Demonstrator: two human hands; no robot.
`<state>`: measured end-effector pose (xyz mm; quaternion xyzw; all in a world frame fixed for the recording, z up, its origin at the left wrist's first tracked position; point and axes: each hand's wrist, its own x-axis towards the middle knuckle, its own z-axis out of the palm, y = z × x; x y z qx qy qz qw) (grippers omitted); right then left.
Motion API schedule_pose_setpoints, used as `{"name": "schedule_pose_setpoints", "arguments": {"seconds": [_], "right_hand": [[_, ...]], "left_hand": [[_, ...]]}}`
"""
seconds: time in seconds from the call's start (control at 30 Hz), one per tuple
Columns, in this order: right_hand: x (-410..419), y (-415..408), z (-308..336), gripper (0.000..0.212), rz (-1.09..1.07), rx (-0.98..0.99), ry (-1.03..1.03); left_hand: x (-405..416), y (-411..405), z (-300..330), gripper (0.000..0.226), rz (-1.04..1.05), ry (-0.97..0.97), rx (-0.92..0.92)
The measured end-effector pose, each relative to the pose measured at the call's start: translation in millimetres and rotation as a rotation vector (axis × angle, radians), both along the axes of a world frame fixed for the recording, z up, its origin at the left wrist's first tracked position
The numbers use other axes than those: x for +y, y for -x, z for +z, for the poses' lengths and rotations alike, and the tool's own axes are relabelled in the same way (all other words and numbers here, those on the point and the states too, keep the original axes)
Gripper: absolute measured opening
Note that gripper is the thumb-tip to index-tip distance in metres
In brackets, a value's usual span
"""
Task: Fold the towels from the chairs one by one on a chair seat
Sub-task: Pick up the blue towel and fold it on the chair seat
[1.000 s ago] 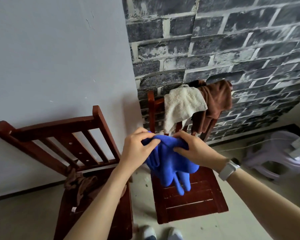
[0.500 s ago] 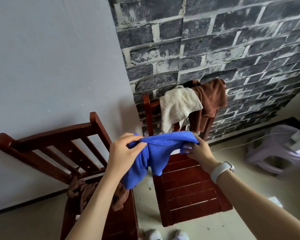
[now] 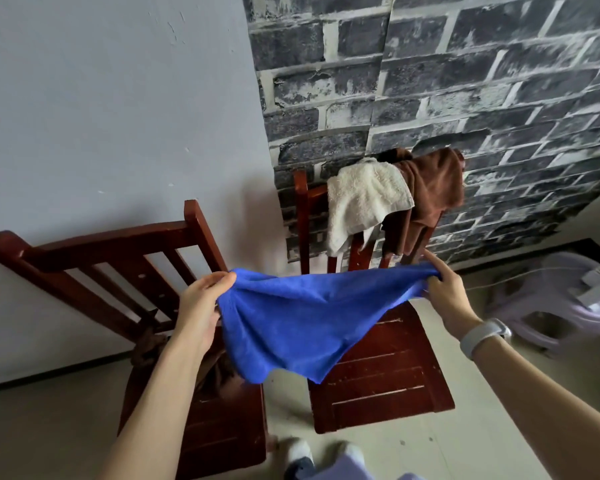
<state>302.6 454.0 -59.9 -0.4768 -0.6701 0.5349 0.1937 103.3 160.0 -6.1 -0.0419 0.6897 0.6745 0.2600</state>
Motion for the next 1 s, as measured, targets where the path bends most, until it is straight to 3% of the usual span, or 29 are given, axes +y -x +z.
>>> {"name": "schedule_pose_setpoints", "arguments": {"seconds": [0.2,0.3,0.43,0.57,0.73,0.87,1.0], "right_hand": [[-3.6,-10.5,-13.4,0.034,-0.282,0.025,0.217],[-2.6,-14.7,-18.1,0.023,-0.244,-0.069,0.201],[0.1,-19.1,-22.1,0.021,-0.186,-0.125,0.175],[2.2,-29.6,-18.8,0.027,-0.204,-0.184,0.007],[-4.8,-50.1,-11.5,0.024,-0.113,-0.109,0.067],[-11.1,-68.1,-11.3,0.026,0.040,-0.099,0.189],[-12.5,-82.4,-15.3,0.038,0.418,-0.434,0.011]], "left_hand": [[0.2,-3.9,-21.3,0.013,-0.294,0.206,-0.224],[-1.0,-6.7,-30.3,0.010,-0.368,0.164,-0.251],[-1.8,-11.5,-38.7,0.026,-0.452,0.090,-0.232],[3.1,-17.3,-41.0,0.030,-0.302,0.129,-0.029],[7.6,-21.2,-45.5,0.023,-0.202,0.202,0.167],[7.6,-19.8,-56.4,0.033,-0.365,0.371,0.287],[3.1,-20.0,-67.3,0.042,-0.613,0.637,0.457]]}}
